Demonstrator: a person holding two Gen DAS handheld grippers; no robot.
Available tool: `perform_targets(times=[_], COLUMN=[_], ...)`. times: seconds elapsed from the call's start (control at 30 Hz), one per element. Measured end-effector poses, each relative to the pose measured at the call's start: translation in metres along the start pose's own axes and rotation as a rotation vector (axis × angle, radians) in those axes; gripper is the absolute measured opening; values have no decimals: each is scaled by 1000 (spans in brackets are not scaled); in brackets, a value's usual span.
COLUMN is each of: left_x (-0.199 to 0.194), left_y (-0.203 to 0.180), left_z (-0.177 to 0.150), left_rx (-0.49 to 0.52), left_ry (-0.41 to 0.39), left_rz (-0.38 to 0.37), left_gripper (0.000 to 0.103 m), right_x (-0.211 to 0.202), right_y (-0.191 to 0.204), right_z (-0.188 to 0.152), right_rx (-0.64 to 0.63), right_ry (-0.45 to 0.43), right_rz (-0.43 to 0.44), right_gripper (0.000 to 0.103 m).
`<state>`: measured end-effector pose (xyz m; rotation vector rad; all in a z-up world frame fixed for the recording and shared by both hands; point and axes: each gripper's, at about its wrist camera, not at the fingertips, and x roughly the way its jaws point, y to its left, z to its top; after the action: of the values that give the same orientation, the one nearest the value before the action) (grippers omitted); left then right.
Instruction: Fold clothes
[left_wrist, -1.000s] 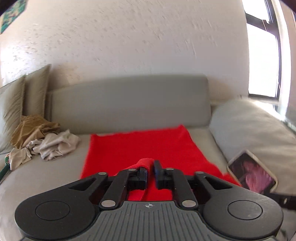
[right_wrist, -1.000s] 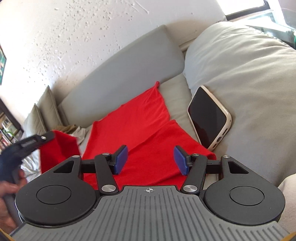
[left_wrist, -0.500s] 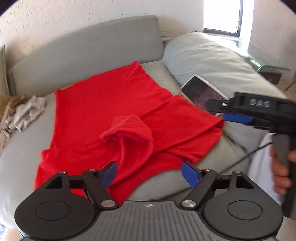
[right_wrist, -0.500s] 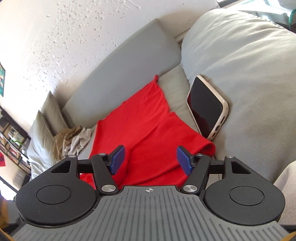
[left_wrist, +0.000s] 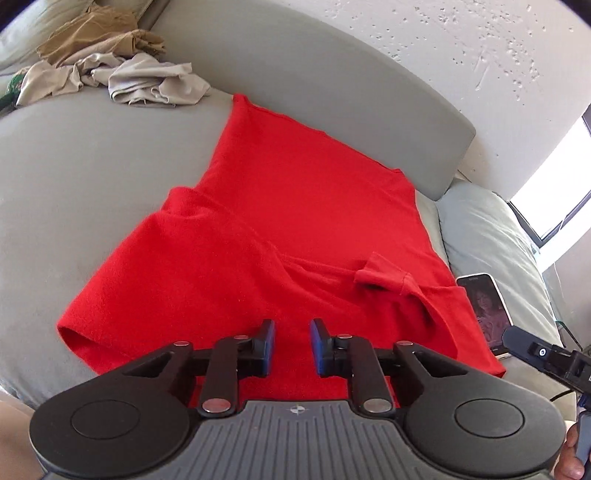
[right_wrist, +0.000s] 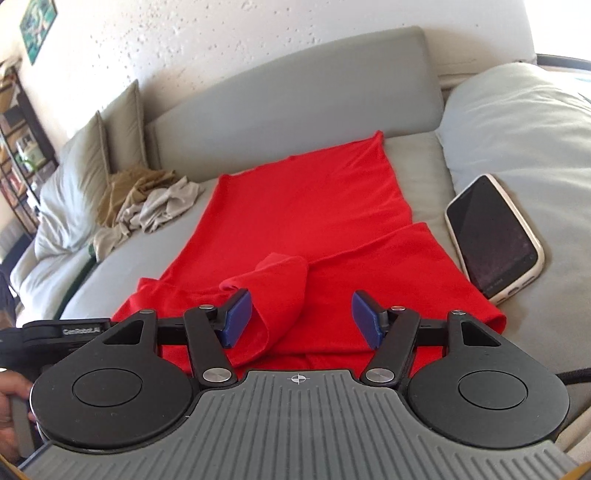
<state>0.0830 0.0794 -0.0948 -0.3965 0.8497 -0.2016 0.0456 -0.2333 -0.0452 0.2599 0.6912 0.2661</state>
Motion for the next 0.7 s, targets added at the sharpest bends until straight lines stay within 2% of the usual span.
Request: perform_targets(times=[0.1, 0.17, 0.3, 0.43, 0.47, 0.5, 0.53, 0.57, 0.63, 0.7], left_x=[7, 9, 8, 7, 7, 8, 8, 8, 8, 7], left_y=[-7, -8, 3, 14, 16, 18, 20, 22, 25, 27], left_z=[0, 0, -1, 0, 0, 0, 0, 0, 0, 0], left_rx=[106, 114, 47, -16, -27, -39, -49, -59, -77, -92], left_ry=[-10, -9, -7, -1, 1, 4, 6, 9, 13, 14], left_rz=[64, 69, 39, 6, -1, -6, -11, -17, -24, -29], left_gripper=[17, 17, 18, 18, 18, 18, 18, 18, 18, 18], right_x=[16, 33, 79, 124, 130, 129, 128, 127, 121, 93], right_y=[30, 52, 96, 125, 125, 123, 120, 117, 108, 81], right_z=[8, 14, 13, 5, 5, 9, 12, 16, 25, 41], right_rx=[-146, -249, -467, -678, -691, -665, -639, -614, -538, -339], right_ry=[21, 51, 163, 235, 241, 230, 219, 208, 173, 65], right_rz=[-21, -37, -92, -225, -246, -248, -249, -251, -251, -235], right_gripper=[59, 59, 57, 56, 54, 46, 26, 11, 7, 7])
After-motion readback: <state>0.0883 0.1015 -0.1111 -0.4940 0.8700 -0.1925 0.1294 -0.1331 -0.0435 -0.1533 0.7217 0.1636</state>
